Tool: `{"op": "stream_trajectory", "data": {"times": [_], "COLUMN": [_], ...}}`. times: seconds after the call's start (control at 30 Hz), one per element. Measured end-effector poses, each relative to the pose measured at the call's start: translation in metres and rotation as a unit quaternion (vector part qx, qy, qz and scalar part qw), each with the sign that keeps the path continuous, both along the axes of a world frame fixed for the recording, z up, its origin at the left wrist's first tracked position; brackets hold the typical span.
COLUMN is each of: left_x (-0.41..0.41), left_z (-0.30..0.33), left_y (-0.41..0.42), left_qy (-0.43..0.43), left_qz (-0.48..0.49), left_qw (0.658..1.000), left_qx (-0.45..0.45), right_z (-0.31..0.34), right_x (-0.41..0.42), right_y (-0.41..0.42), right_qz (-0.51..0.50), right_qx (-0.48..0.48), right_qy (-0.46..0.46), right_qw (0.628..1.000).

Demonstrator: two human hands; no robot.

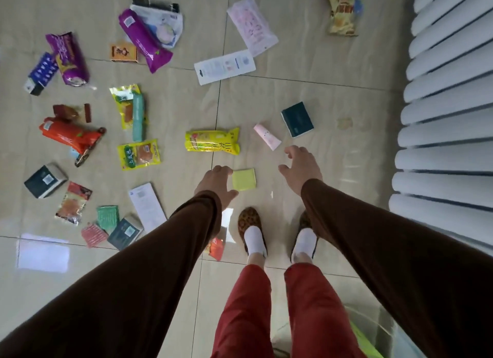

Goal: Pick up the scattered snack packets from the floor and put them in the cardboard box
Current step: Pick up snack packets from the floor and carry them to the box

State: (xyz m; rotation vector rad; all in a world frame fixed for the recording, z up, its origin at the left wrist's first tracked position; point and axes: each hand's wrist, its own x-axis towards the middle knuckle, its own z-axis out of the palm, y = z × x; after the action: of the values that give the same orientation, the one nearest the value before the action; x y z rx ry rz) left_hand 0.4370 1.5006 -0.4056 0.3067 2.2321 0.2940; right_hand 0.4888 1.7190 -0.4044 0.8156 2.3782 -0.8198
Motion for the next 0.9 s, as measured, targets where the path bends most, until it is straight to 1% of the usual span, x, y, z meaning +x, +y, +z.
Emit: {"op": "stream_trajectory", "data": {"times": [0.13,0.27,0.4,0.53,0.67,0.73,0.83,0.9], "left_x": [-0.019,-0.025,-0.022,-0.012,-0.003,0.0,-0.002,-0.011], "left_z": [-0.068,-0.145,-0.218,-0.281,-0.32,-0.33,-0.33,-0.318], "left_y": [0.015,0.026,0.034,0.039,0.041,0.042,0.042,0.041], "left_qy": [-0.008,-0.019,-0.02,0.006,0.051,0.055,0.018,0.012], "left_qz": [0.008,0.004,-0.025,-0.06,-0.103,-0.109,-0.09,-0.075], "left_qw": [1.0,0.999,0.997,0.994,0.986,0.983,0.987,0.991], "left_qx": [-0.013,-0.029,-0.064,-0.086,-0.122,-0.135,-0.131,-0.108], "right_z": [-0.079,-0.16,-0.233,-0.289,-0.326,-0.336,-0.338,-0.326], "right_x": [-0.041,-0.079,-0.109,-0.127,-0.131,-0.132,-0.133,-0.131], "right_y": [0.012,0.022,0.03,0.033,0.029,0.024,0.02,0.023], "right_qz": [0.056,0.133,0.19,0.219,0.202,0.192,0.179,0.161], "right_qx": [0.016,0.044,0.073,0.096,0.122,0.117,0.054,0.014], "right_qy": [-0.006,-0.009,-0.012,-0.013,-0.018,-0.022,-0.068,-0.08], "right_qw": [0.998,0.99,0.979,0.971,0.972,0.974,0.98,0.984]}}
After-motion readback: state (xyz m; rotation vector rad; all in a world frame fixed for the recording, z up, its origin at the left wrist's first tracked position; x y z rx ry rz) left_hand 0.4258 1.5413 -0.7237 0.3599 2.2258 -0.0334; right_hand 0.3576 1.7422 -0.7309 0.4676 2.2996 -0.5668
